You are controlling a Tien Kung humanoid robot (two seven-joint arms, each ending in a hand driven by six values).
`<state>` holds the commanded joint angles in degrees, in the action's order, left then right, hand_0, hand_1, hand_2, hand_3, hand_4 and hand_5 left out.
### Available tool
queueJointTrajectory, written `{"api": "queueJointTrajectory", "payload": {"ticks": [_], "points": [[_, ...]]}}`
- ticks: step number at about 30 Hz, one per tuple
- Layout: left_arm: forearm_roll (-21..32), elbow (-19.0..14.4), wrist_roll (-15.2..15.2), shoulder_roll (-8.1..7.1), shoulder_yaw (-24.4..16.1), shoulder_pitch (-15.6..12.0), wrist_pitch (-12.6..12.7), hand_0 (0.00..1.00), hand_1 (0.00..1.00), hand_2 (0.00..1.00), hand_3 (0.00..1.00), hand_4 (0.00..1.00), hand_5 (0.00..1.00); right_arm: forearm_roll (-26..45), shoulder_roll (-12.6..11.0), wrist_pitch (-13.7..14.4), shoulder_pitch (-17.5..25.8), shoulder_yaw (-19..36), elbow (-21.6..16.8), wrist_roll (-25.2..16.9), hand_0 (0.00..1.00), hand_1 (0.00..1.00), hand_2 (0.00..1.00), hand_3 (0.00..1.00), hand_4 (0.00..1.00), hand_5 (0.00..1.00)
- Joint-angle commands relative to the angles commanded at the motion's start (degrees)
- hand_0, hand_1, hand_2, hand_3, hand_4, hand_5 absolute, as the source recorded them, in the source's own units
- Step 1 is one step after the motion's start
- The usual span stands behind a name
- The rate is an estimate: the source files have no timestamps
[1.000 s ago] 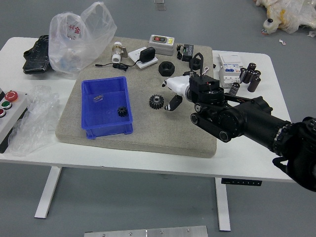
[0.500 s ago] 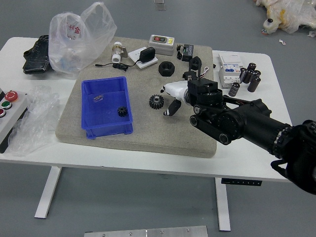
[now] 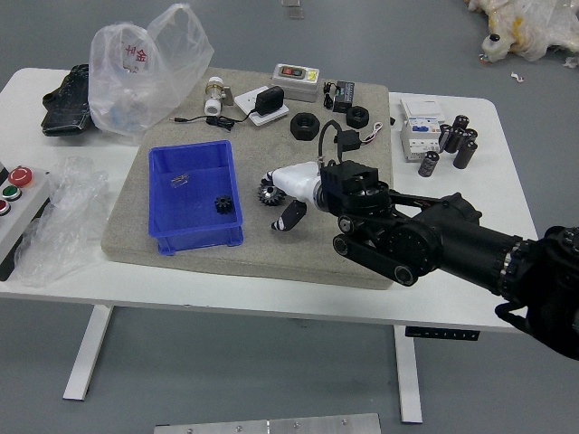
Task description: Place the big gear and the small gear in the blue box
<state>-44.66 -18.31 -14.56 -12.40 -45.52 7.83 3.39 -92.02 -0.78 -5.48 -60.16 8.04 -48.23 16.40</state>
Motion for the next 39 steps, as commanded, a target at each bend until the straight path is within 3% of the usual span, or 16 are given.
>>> {"api": "queueJointTrajectory", "payload": {"ticks": [4, 9, 12, 20, 28, 39], "points": [[0.7, 0.1, 0.3, -0.11, 0.4, -0.4, 0.2, 0.654, 0.673, 0.649, 0.725, 0.701, 0.174, -1.7, -3.0, 2.3, 0.9, -2.3, -4.7, 0.6, 0.461, 0.731, 0.890, 0.916, 0.800, 0.317], [1.3, 0.1, 0.7, -0.07, 0.8, -0.7, 0.4, 0.654, 0.673, 0.647, 0.721, 0.701, 0.176, -2.3, -6.4, 7.6, 2.1, -5.9, -10.5, 1.4, 0.462, 0.729, 0.887, 0.909, 0.797, 0.328], [1.4, 0.1, 0.8, -0.03, 0.9, -0.7, 0.4, 0.654, 0.673, 0.645, 0.719, 0.700, 0.176, -1.9, -7.5, 9.9, 2.5, -7.1, -11.5, 1.6, 0.463, 0.730, 0.885, 0.907, 0.794, 0.325], [1.3, 0.0, 0.8, 0.00, 0.8, -0.7, 0.4, 0.654, 0.671, 0.645, 0.716, 0.699, 0.176, -0.3, -7.8, 12.0, 2.8, -6.8, -8.9, 1.4, 0.463, 0.730, 0.884, 0.901, 0.796, 0.327], [1.4, 0.0, 0.6, -0.07, 0.7, -0.8, 0.5, 0.653, 0.671, 0.643, 0.714, 0.696, 0.176, -1.6, -8.3, 11.9, 3.0, -5.6, -5.5, 2.1, 0.463, 0.729, 0.881, 0.898, 0.794, 0.320], [1.0, 0.0, 0.5, -0.12, 0.4, -0.6, 0.5, 0.650, 0.669, 0.642, 0.712, 0.694, 0.176, -2.9, -8.6, 11.7, 2.0, -1.4, -4.1, 2.9, 0.462, 0.701, 0.868, 0.892, 0.785, 0.301]]}}
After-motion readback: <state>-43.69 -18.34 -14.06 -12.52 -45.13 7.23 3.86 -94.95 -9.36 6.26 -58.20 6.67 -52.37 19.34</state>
